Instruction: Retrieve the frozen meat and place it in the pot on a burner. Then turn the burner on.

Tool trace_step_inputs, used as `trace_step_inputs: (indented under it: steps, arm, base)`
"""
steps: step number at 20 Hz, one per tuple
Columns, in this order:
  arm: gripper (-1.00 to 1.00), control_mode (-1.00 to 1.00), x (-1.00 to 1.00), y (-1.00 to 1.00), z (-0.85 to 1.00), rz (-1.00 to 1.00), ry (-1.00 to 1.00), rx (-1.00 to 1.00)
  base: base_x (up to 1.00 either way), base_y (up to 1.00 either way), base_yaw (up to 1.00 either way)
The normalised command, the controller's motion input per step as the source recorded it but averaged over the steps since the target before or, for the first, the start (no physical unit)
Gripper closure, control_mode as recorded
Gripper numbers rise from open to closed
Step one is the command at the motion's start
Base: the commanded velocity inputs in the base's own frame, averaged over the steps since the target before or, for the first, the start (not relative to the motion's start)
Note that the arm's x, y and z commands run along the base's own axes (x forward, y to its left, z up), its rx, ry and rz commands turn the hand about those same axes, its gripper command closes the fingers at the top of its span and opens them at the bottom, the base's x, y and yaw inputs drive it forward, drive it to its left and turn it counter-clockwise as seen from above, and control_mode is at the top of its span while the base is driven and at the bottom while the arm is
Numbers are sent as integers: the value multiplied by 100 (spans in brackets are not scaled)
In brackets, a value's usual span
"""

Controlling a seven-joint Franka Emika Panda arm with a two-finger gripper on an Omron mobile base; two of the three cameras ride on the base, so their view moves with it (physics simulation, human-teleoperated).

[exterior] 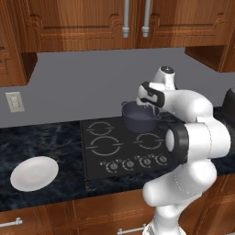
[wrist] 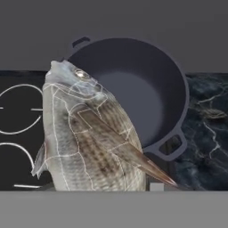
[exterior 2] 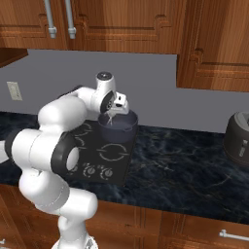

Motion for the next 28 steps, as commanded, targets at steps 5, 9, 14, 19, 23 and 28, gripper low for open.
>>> trace_step_inputs:
  steps: [5,9,14,19,23,28]
  arm:
    - [100,-100,8,0,-34,0,9,0]
    - [100,-100,11,0,-33,0,9,0]
    - [100,-100,18,0,-5,0,9,0]
    - [100,-100,24,0,0,0,12,0]
    - [100,-100,27,0,0,0,12,0]
    - [100,-100,22,0,-4,0,8,0]
  base:
    - [0,0,0]
    - [0,0,0]
    - [0,0,0]
    - [0,0,0]
    - [0,0,0]
    - [0,0,0]
